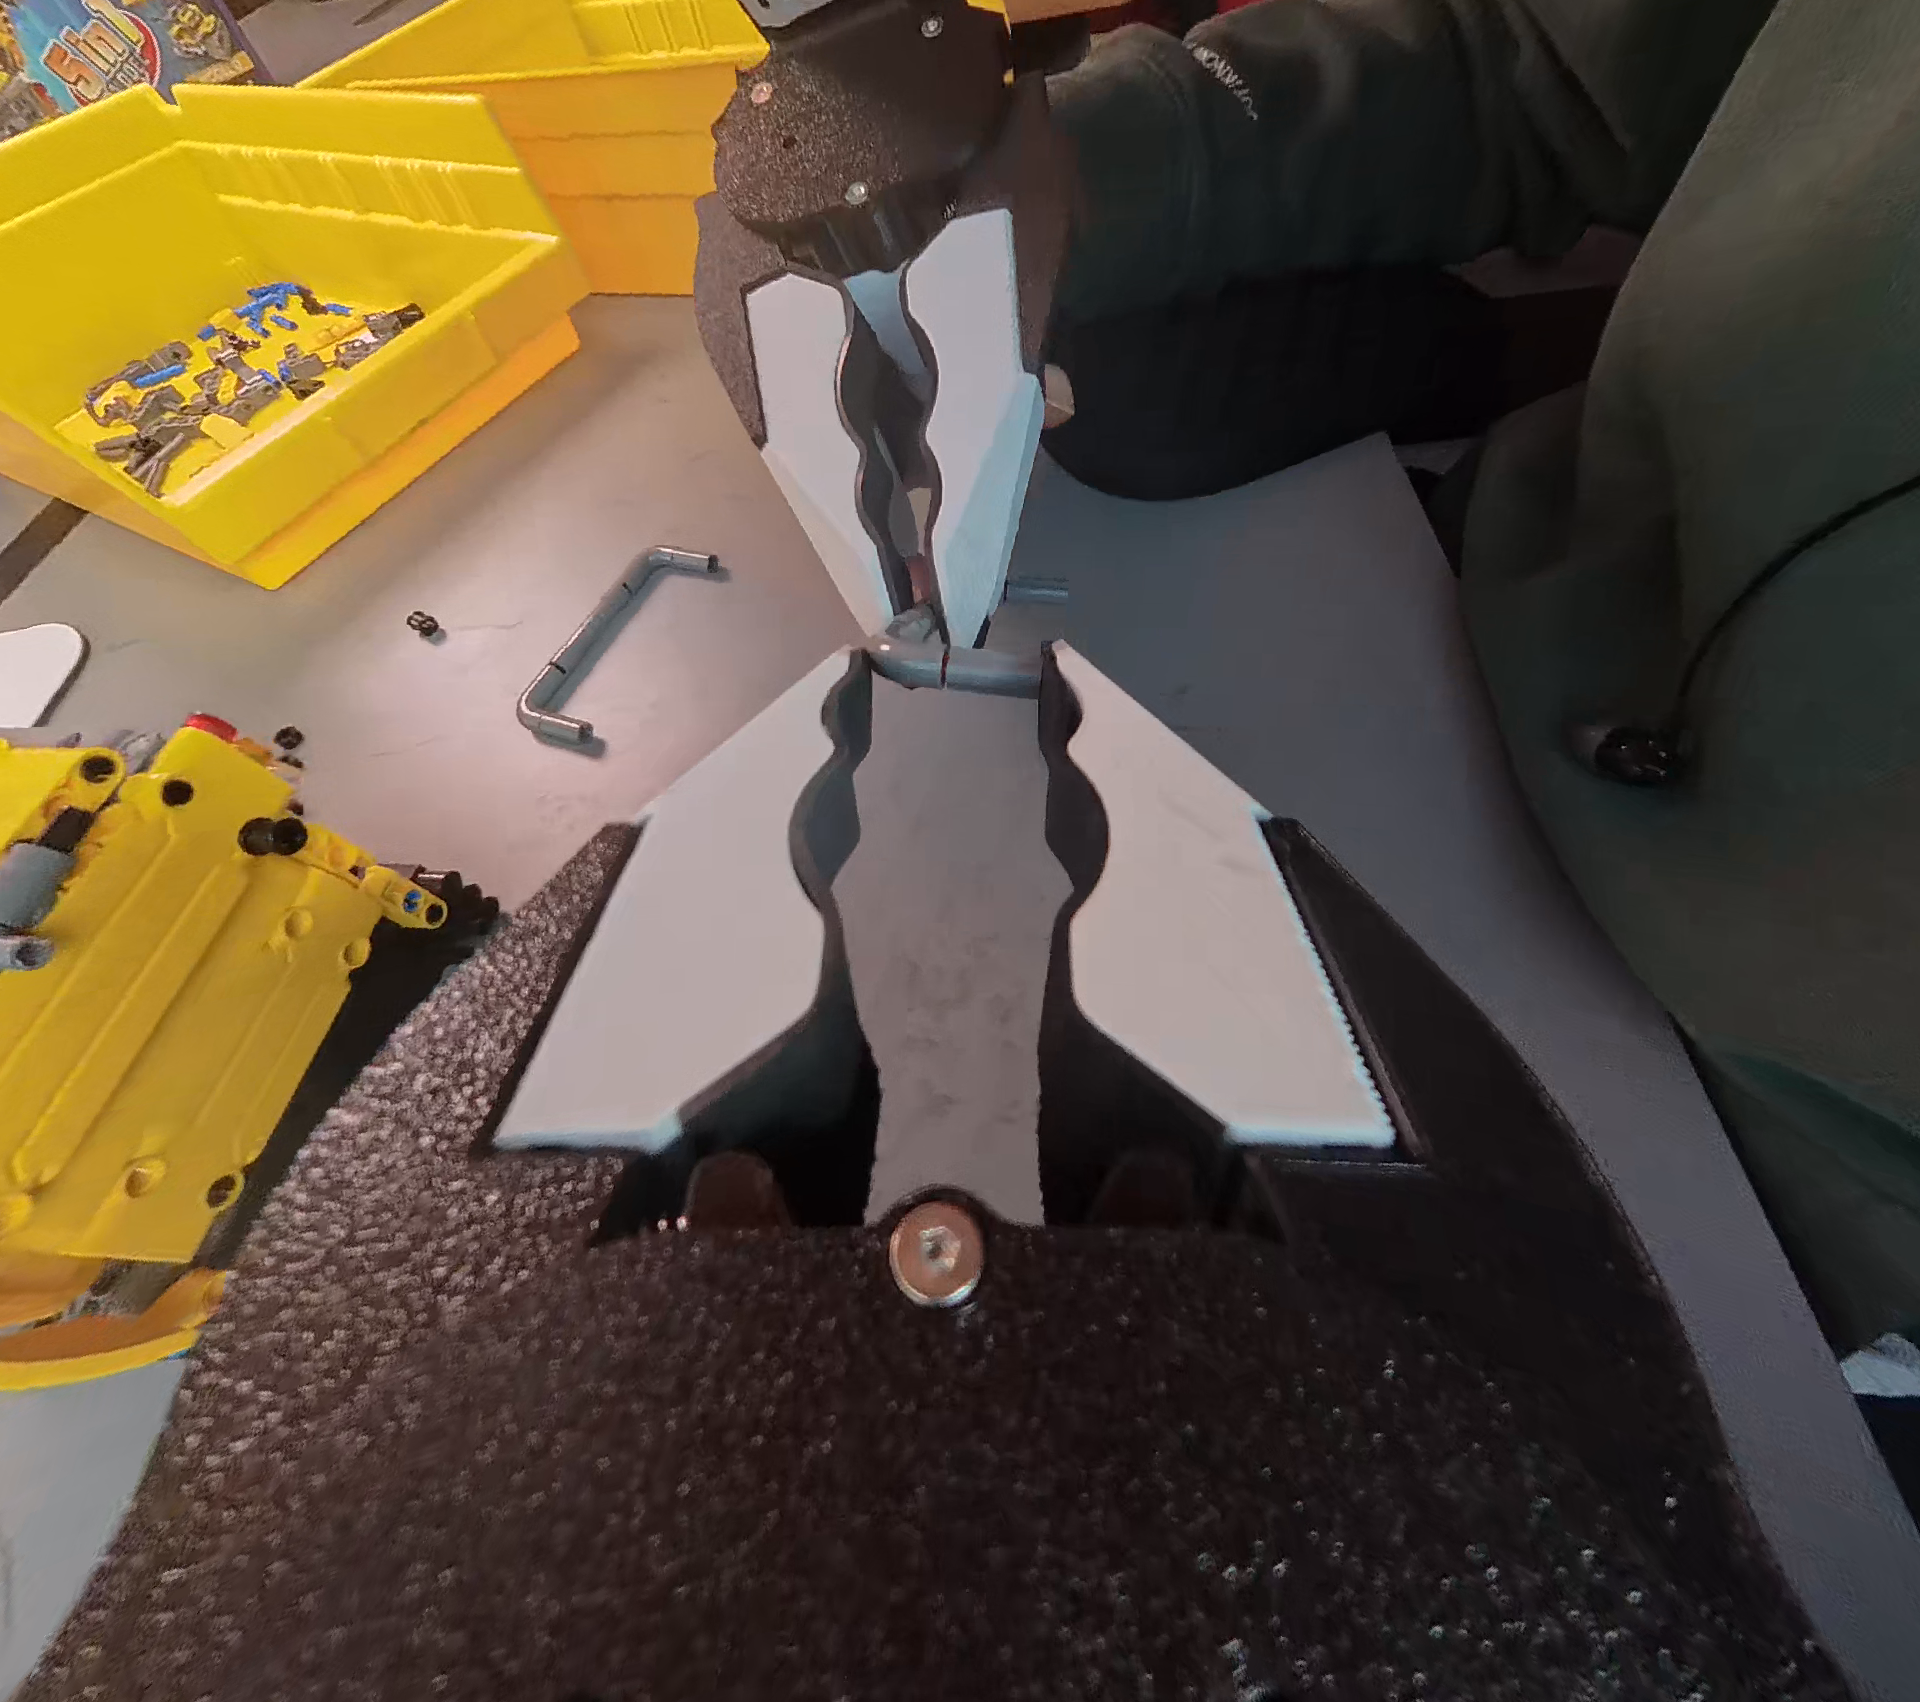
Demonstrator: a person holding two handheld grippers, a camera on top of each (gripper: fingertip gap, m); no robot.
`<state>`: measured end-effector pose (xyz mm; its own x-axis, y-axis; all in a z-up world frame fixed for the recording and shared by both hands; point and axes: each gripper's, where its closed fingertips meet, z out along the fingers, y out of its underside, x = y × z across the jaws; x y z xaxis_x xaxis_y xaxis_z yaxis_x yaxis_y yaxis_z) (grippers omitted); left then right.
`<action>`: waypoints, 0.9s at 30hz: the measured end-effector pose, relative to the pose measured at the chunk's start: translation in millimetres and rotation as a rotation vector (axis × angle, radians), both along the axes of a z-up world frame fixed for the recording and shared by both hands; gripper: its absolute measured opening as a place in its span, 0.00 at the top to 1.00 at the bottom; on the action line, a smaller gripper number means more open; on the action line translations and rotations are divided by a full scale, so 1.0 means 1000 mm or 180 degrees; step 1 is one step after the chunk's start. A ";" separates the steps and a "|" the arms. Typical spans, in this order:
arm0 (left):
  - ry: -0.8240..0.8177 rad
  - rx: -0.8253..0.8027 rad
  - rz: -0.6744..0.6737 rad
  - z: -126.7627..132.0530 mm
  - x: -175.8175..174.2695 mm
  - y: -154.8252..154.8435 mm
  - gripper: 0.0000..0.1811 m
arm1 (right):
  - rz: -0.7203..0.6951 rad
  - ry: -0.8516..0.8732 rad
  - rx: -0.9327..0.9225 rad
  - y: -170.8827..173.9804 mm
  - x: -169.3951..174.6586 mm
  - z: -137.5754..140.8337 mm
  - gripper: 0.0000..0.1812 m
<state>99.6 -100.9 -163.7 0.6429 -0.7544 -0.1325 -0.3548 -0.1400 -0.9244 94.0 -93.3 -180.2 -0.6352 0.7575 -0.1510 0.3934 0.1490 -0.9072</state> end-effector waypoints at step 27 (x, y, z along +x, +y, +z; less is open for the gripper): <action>0.0102 -0.0154 0.0145 -0.019 0.000 0.006 0.84 | -0.0074 0.0581 0.1119 0.006 -0.007 -0.017 0.96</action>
